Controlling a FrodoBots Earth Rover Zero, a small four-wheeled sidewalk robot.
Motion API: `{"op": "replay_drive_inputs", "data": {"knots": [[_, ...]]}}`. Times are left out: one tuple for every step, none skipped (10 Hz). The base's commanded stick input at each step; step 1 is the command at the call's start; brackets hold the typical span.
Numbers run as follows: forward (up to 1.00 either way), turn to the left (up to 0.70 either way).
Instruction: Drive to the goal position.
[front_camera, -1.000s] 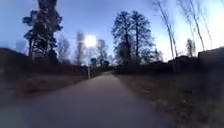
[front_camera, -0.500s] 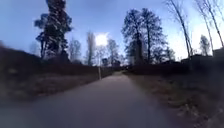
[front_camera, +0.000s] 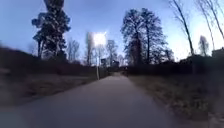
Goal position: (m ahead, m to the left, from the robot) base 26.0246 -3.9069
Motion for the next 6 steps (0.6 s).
{"op": "replay_drive_inputs", "data": {"knots": [[1.0,0.0],[1.0,0.0],[1.0,0.0],[1.0,0.0],[1.0,0.0],[1.0,0.0]]}}
